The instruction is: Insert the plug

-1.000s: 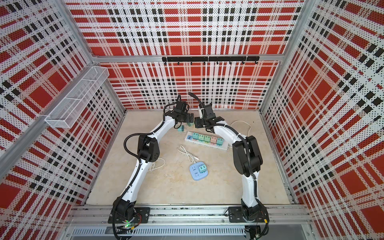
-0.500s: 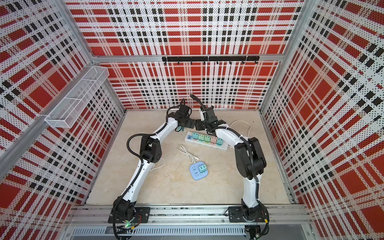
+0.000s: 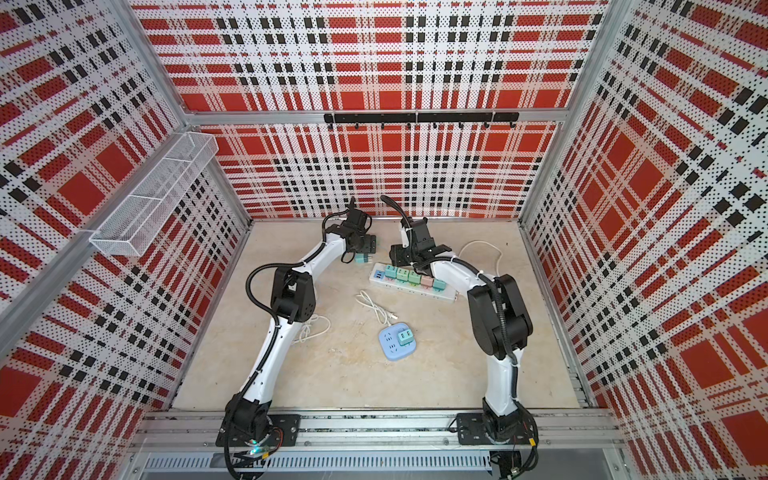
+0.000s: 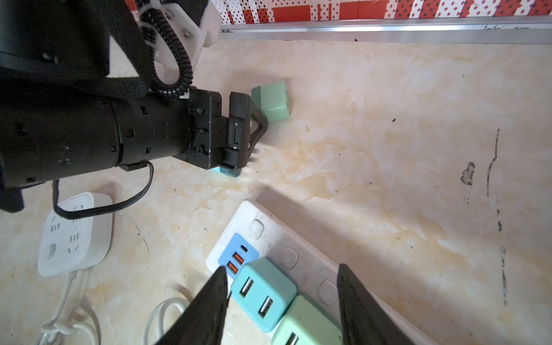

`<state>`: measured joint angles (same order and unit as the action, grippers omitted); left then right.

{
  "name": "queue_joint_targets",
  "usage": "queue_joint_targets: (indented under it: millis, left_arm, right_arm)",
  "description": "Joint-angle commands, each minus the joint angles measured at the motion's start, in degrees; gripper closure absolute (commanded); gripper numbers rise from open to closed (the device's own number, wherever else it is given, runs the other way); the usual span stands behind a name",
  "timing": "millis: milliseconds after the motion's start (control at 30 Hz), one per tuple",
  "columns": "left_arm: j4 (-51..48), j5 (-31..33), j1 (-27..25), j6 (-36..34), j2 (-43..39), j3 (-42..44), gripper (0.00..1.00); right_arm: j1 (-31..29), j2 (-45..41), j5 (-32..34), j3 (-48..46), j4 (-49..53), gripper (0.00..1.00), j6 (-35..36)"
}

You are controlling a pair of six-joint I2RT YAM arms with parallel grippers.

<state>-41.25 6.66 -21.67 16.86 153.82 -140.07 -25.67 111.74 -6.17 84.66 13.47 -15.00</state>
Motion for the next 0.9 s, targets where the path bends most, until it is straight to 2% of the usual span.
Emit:
queue_joint_targets:
  millis: [0, 167, 233, 333, 400, 533, 733, 867]
  left_arm:
    - [3.51, -7.05, -0.19, -4.04, -3.02, 4.18, 0.08]
    - [12.17, -11.91, 0.72, -6.1, -6.9, 7.15, 0.07]
    - [17.45, -16.27, 1.9, -5.81, -6.85, 7.04, 0.08]
    - [22.71, -22.22, 3.54, -1.89, -4.08, 2.6, 0.11]
    - [25.45, -24.91, 3.87, -0.85, -1.35, -1.42, 0.13]
    - [25.41, -24.3, 3.91, 1.58, 4.32, -9.57, 0.08]
    - [32.9, -32.42, 6.28, 12.39, 8.27, -11.17, 0.03]
    - [33.26, -36.22, 7.34, 18.04, 12.11, -14.63, 0.02]
  right_arm:
    - [0.58, 1.83, 0.46, 4.82, -2.01, 0.44, 0.66]
    - [3.17, 6.79, -1.85, 12.85, -1.65, 0.45, 0.32]
    - [3.52, 9.13, -2.29, 16.14, -1.96, 0.44, 0.51]
    - [4.09, 13.35, -3.08, 22.15, -0.01, 0.51, -0.57]
    - [4.39, 15.44, -4.23, 25.08, 1.09, 0.52, -1.25]
    - [4.64, 16.24, -5.95, 25.21, -0.08, 0.48, -1.5]
    - [4.75, 15.61, -6.05, 24.47, 0.1, 0.47, -0.75]
    - [4.84, 14.78, -6.74, 23.57, 0.15, 0.46, -0.71]
